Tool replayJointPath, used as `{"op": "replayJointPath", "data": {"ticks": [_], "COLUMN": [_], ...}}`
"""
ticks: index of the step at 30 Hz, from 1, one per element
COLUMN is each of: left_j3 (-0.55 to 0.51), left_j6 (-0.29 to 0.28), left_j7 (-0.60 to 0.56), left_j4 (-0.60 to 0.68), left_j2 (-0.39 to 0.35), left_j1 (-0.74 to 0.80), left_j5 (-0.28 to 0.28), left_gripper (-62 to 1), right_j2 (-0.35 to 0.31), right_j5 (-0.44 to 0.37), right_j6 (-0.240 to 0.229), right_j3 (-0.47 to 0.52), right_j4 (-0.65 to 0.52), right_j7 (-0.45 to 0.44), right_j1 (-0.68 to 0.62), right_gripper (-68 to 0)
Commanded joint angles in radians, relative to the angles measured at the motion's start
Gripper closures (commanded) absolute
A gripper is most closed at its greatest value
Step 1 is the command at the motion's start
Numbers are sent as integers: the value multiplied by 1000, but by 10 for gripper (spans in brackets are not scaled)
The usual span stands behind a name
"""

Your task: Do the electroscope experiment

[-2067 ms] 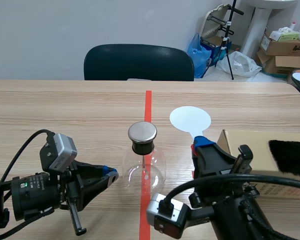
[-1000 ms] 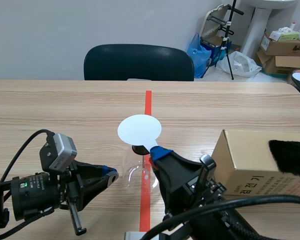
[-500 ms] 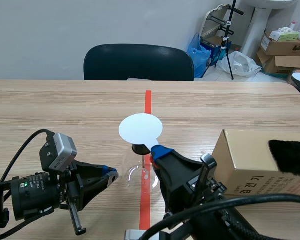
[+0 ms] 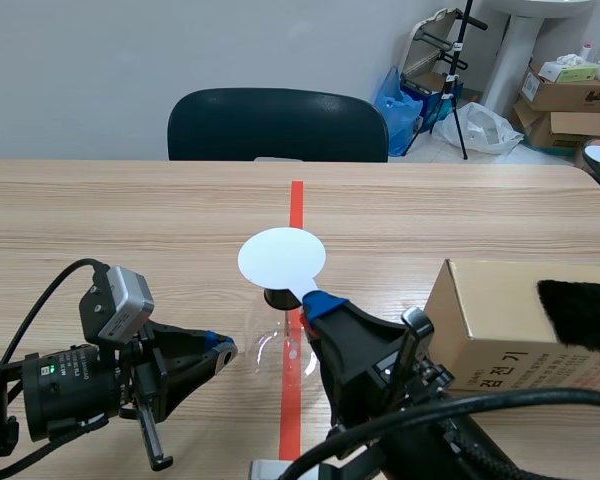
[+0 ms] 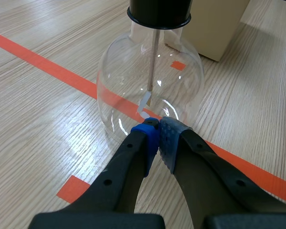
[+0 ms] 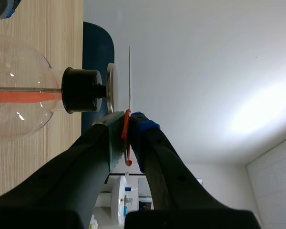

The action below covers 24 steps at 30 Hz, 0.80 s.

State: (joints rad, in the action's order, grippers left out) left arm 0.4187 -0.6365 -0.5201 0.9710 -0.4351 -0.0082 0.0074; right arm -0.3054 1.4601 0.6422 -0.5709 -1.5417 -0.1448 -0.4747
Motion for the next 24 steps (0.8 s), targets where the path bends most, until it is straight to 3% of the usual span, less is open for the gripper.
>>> {"op": "replayJointPath", "data": {"ticks": [1, 17, 24], "left_j3": [0, 0, 0], "left_j6": [-1, -1, -1], "left_j7": [-10, -10, -10], "left_j4": [25, 25, 25], "left_j2": [3, 3, 3], "left_j1": [3, 3, 3], "left_j5": [-14, -14, -14], "left_gripper": [-17, -17, -17], "right_j2": [-8, -8, -7], "right_j5": [1, 1, 1], "right_j6": [11, 11, 11], "right_j3": [9, 9, 9], "right_j4": [-17, -17, -17], "right_j7": [7, 12, 121], "right_j1": [12, 12, 12], "right_gripper": [-9, -9, -9]}}
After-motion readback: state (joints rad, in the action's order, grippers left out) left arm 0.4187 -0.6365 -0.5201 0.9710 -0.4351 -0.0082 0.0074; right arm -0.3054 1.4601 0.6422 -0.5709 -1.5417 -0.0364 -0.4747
